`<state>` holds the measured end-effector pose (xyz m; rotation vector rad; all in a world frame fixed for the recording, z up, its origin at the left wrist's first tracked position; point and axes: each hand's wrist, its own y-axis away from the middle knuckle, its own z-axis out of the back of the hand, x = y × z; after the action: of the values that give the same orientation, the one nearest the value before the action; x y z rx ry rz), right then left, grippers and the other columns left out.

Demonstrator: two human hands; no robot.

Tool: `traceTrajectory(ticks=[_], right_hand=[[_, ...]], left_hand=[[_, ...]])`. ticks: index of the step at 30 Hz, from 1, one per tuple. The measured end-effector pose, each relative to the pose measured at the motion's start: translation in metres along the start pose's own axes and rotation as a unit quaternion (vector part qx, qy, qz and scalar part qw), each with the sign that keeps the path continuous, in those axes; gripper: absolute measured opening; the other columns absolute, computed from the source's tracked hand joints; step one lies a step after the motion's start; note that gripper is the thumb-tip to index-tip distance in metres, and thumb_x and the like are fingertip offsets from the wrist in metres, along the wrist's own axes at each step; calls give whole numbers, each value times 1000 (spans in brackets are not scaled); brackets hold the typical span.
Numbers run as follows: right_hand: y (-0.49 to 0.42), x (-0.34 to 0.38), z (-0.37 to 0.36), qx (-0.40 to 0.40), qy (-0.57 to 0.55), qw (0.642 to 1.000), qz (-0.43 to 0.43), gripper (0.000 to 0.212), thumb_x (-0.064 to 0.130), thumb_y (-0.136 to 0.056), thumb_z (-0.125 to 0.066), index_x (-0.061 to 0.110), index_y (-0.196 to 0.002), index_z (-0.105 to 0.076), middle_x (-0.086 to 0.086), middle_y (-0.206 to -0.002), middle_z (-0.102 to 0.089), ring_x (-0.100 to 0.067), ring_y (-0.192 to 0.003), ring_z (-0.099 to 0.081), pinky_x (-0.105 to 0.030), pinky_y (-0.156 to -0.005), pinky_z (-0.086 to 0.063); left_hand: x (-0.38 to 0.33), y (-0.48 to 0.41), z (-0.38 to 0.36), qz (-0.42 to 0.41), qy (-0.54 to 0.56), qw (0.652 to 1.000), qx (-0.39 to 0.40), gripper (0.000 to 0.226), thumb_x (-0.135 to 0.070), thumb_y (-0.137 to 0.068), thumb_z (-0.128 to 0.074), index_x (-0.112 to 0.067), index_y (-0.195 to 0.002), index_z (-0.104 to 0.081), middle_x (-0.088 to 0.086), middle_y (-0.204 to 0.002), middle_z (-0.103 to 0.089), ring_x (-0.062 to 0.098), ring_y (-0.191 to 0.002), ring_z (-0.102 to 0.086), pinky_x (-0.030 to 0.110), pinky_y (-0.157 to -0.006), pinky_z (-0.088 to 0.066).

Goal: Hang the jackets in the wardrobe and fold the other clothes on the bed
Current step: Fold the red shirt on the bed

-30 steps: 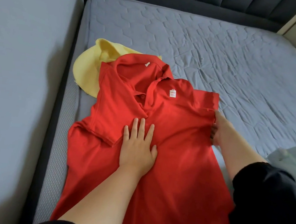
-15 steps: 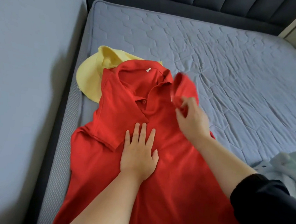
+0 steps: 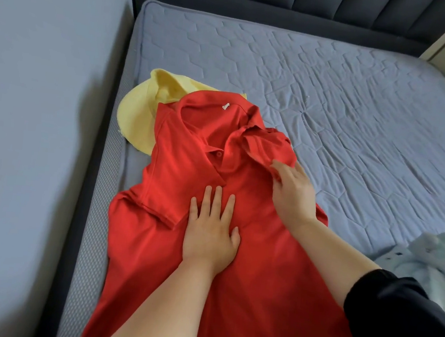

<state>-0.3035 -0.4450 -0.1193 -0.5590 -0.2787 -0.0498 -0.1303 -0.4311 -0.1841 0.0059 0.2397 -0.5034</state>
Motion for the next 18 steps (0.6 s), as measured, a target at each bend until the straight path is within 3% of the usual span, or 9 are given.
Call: traceTrajectory(ticks=[1,3,6,8,11,14,16,18], right_hand=[[0,2,2,-50,-29,998,3,24,-7,-82,-56,-7,-103,-66,-18,-97,-70,-30,-92,-64,-49,-90,-51],[6,4,3,-45,-57,997,36,27,3,-91,-47,-8,-110,-63,-17,-108,-68,-24,-103,-60,-48,-95,-48],[26,-6,1,99,-5,985,139,29,8,-88,-55,-3,-114,-63,-14,-125,-62,-29,-121,-56,-53,-105,-38],[40,-18,-2,163,63,971,160,47,19,-81,-65,4,-125,-58,-10,-140,-51,-25,-137,-38,-55,-111,-27],[56,-30,-7,97,42,994,16,70,37,-74,-57,10,-138,-43,-10,-152,-34,-19,-144,-21,-50,-117,-9],[78,-31,-18,25,22,987,-159,73,42,-76,-46,5,-139,-40,-14,-151,-34,-25,-144,-23,-52,-116,-7],[88,-32,-26,14,31,978,-208,70,41,-79,-45,3,-137,-42,-16,-148,-38,-28,-142,-28,-55,-115,-11],[87,-36,-31,20,49,977,-207,65,36,-80,-48,4,-136,-43,-15,-147,-40,-28,-141,-30,-54,-115,-12]], left_hand=[[0,0,0,0,1,1000,1,69,-47,-91,-25,-23,-153,-7,9,-161,-2,27,-147,9,49,-116,8],[1,-1,0,3,5,1000,3,71,-47,-89,-24,-21,-153,-5,9,-161,-1,26,-147,9,48,-115,9],[1,-1,0,13,9,1000,-3,76,-48,-87,-27,-13,-153,-9,8,-160,-7,25,-148,3,47,-117,4],[1,1,1,17,6,1000,-20,78,-47,-85,-28,-7,-151,-14,9,-159,-15,26,-148,-5,47,-117,-3],[1,1,2,15,10,1000,-24,80,-47,-84,-28,-6,-151,-14,9,-159,-16,25,-148,-6,47,-117,-5],[0,0,6,11,23,1000,-12,80,-47,-85,-33,-11,-152,-7,7,-160,-13,25,-148,-4,47,-118,-5],[-1,0,16,5,55,998,-31,80,-45,-84,-41,-13,-152,-11,7,-158,-20,25,-147,-11,47,-118,-11],[-2,-4,31,12,136,987,-88,70,-36,-83,-49,-10,-146,-32,10,-149,-37,27,-139,-31,46,-113,-25]])
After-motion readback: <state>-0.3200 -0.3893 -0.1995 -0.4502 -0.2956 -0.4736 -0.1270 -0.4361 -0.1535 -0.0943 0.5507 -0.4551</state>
